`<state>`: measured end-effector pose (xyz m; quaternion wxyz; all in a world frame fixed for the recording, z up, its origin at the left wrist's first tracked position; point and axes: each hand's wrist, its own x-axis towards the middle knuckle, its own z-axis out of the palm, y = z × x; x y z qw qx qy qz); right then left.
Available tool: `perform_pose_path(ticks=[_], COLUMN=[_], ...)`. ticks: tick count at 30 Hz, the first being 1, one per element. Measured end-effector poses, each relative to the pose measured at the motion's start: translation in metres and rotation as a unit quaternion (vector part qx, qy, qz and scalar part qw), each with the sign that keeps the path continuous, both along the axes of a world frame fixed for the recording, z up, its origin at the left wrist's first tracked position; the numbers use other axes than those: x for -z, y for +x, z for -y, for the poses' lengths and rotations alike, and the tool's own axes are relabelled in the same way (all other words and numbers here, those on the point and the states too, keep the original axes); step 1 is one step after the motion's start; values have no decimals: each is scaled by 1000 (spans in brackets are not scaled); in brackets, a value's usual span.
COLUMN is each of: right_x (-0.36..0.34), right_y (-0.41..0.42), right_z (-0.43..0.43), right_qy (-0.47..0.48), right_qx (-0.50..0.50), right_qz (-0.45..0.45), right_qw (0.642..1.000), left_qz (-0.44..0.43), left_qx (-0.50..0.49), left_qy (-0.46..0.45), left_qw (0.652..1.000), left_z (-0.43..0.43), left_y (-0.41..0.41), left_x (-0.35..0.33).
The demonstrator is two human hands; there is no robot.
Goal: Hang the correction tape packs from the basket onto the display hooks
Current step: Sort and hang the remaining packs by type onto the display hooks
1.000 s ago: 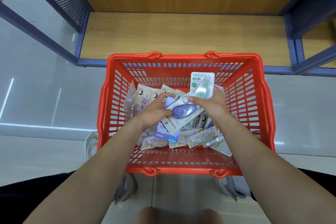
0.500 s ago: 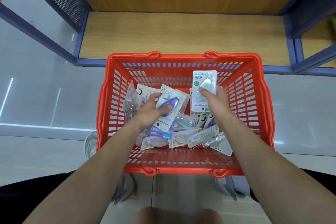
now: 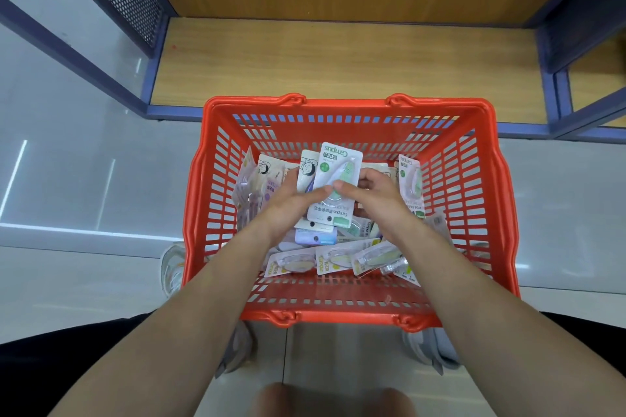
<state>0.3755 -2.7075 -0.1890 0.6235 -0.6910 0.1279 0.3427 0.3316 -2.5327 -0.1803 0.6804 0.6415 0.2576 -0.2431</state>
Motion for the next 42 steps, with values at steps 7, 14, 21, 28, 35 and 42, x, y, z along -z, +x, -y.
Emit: perform_pose_path(ticks=[7, 14, 21, 28, 35, 42], right_x=[-10, -10, -16, -28, -17, -8], right_y=[25, 33, 29, 31, 31, 27], right_z=[22, 34, 29, 22, 23, 23], right_qy=[-61, -17, -19, -60, -108, -105], right_qx=[-67, -251, -267, -347, -335, -299], right_qz=[55, 11, 0, 35, 49, 30], right_qw=[994, 968, 963, 935, 935, 948], left_qz=[-22, -7, 12, 11, -3, 42], left_qx=[131, 144, 118, 226, 179, 126], left_qy=[54, 41, 60, 94, 95, 137], left_qw=[990, 989, 991, 970, 979, 982], left_z=[-7, -8, -27, -18, -19, -22], left_y=[1, 5, 13, 11, 11, 11], left_x=[-1, -7, -13, -14, -5, -2])
